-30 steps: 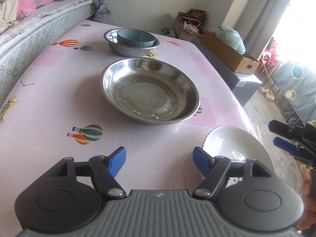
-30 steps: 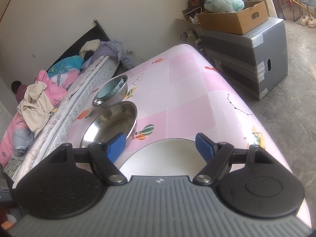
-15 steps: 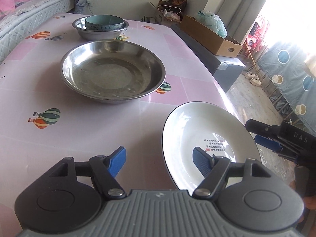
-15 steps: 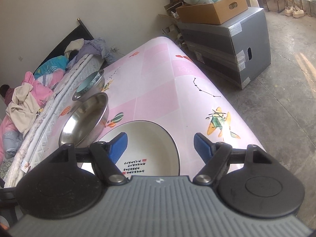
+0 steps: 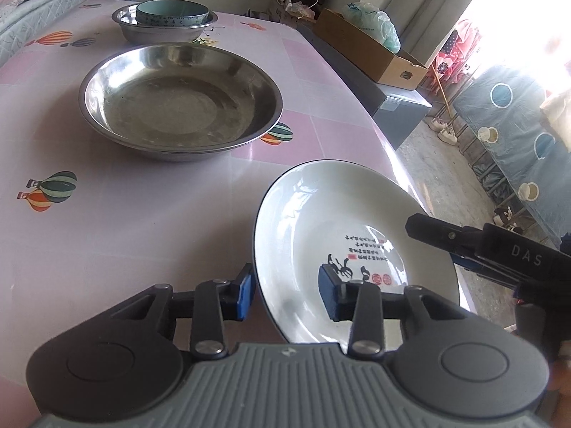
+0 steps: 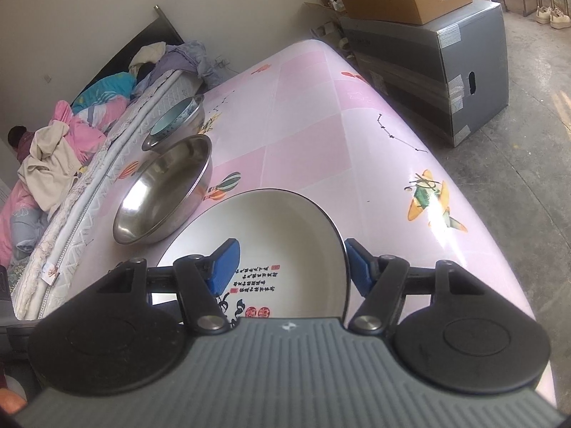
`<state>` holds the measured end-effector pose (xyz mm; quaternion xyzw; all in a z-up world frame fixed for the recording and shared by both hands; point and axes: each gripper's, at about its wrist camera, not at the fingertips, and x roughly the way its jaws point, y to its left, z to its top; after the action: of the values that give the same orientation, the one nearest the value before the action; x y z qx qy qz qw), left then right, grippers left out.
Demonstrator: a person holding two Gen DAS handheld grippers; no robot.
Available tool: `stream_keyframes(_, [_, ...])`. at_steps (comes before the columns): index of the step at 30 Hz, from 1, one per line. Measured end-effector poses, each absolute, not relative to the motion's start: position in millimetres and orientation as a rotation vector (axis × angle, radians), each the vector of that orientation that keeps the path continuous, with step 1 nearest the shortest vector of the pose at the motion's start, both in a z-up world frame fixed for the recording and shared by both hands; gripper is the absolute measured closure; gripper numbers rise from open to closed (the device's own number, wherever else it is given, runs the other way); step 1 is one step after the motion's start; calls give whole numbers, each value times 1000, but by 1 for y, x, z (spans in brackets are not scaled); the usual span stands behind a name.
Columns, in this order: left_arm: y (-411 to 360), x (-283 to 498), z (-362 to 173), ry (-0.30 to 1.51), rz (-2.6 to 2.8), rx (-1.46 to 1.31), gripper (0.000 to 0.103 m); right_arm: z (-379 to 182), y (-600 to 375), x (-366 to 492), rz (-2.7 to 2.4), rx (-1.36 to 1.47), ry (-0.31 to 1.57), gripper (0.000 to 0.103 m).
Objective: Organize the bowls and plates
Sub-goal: 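Move both grippers to the white printed plate rim and close them, then hold the white plate rim firmly with both grippers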
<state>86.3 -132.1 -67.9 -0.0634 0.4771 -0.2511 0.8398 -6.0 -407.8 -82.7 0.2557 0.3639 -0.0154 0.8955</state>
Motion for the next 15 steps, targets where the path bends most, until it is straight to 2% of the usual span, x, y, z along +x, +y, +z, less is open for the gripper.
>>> stream_keyframes(15, [-59, 76, -59, 999, -393, -179, 62, -80, -341, 17, 101, 475, 837, 39])
